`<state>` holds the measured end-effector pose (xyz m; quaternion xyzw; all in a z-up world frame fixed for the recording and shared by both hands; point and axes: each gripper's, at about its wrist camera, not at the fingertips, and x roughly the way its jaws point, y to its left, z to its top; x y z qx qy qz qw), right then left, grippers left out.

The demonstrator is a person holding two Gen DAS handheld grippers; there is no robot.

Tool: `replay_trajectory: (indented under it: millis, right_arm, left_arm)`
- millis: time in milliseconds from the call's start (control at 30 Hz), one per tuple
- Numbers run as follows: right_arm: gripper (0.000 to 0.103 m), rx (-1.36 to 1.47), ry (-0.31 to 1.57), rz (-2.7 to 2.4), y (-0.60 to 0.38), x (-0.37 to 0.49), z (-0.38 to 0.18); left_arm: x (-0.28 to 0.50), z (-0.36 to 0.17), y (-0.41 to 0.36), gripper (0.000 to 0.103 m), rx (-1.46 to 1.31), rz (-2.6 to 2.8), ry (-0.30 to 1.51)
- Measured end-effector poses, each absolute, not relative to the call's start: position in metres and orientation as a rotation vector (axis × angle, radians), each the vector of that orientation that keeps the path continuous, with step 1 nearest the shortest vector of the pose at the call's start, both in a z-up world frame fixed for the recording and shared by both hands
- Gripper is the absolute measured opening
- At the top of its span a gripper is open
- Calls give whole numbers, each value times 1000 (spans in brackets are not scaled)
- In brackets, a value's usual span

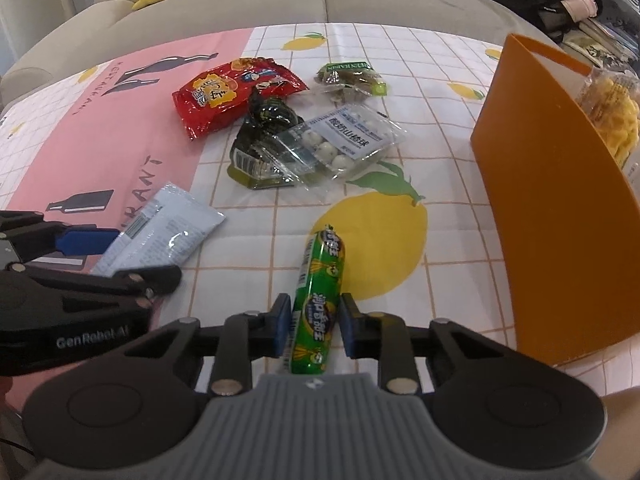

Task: Organize snacks
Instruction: 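Lift both held snacks and carry them over the orange box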

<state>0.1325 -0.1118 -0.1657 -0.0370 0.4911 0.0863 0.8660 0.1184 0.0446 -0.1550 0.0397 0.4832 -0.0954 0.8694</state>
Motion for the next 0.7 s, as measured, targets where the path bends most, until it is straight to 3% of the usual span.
replay_trajectory:
  millis: [333,700]
  right_arm:
    - [22,-57,995,199,-114,129,-154]
    - [21,28,926,198,-130,129,-106]
  left_arm:
    - [113,-139,52,55,-24,-153,988]
    - [108,-81,46,55,-131,-186,917]
